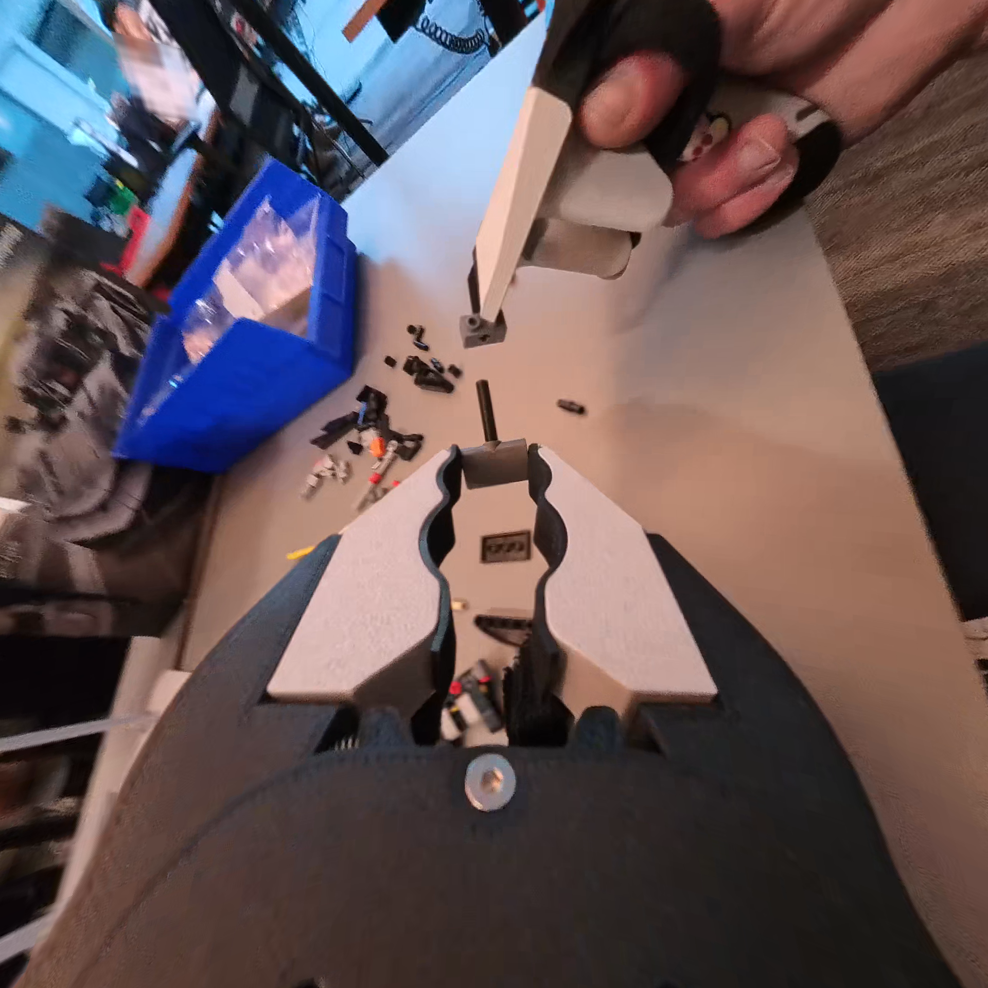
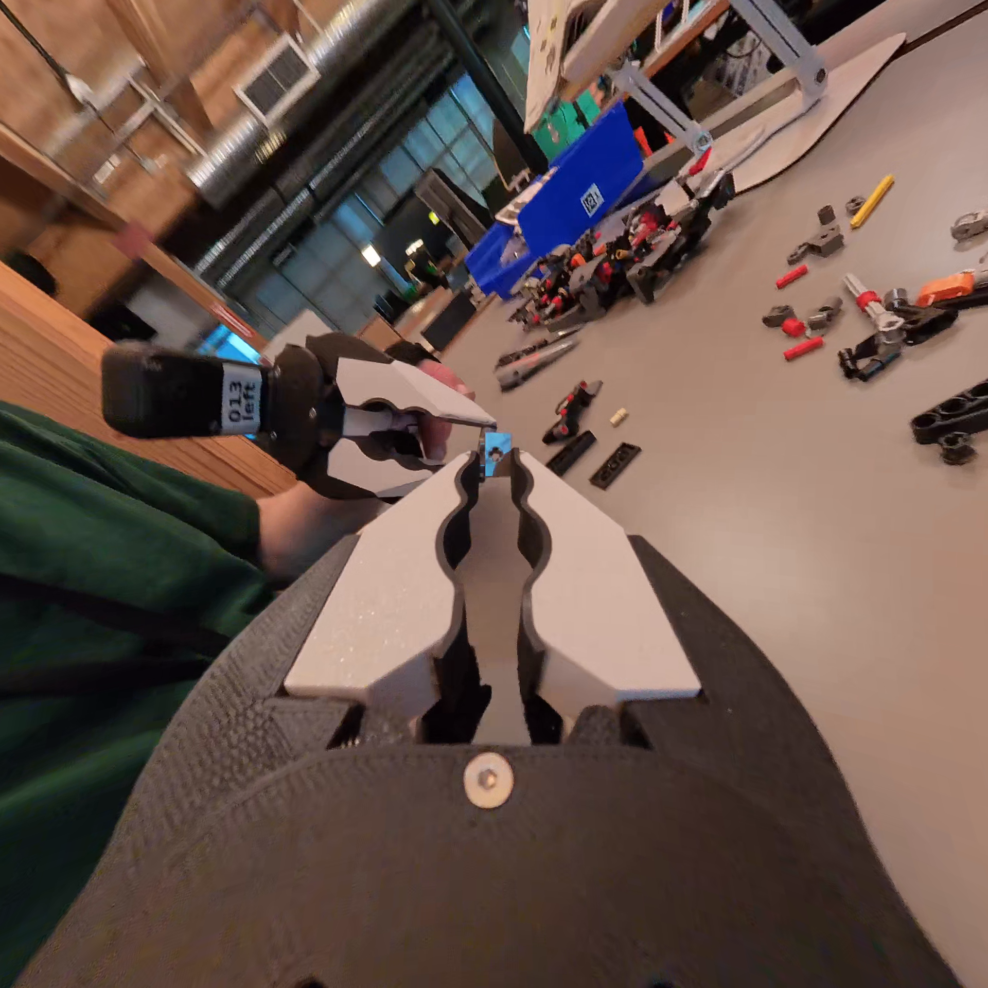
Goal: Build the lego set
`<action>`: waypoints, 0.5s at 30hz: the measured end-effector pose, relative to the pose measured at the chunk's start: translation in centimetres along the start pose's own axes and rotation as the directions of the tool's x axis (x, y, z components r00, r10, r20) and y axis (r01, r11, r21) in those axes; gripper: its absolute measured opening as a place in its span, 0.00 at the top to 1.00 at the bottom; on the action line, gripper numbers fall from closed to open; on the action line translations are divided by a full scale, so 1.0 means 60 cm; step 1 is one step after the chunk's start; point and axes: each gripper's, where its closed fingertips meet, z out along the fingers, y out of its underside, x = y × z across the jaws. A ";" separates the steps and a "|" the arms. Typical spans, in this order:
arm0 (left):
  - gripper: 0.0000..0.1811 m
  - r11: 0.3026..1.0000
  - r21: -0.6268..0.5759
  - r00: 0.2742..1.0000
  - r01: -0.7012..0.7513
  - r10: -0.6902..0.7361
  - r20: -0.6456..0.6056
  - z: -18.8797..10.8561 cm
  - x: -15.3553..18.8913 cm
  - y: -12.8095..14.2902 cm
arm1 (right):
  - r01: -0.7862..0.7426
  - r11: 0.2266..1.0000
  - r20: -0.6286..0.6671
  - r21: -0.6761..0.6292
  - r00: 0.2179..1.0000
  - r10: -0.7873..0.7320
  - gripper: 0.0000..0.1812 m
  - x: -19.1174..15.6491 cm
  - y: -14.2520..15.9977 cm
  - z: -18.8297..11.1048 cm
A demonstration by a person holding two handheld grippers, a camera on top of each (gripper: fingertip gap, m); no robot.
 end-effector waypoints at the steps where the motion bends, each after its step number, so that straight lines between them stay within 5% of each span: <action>1: 0.87 0.999 0.010 0.999 -0.042 0.042 -0.001 -0.001 -0.004 -0.002 | -0.019 1.000 0.019 0.018 1.000 0.019 0.95 -0.002 -0.005 0.004; 7: 0.88 0.983 0.075 0.986 -0.167 0.165 0.032 -0.001 -0.036 -0.011 | -0.145 0.984 0.120 0.107 0.984 0.132 0.95 -0.006 -0.029 0.018; 15: 0.88 0.985 0.128 0.992 -0.118 0.112 0.052 0.003 -0.047 -0.006 | -0.221 0.968 0.155 0.115 0.967 0.202 0.95 0.001 -0.036 0.026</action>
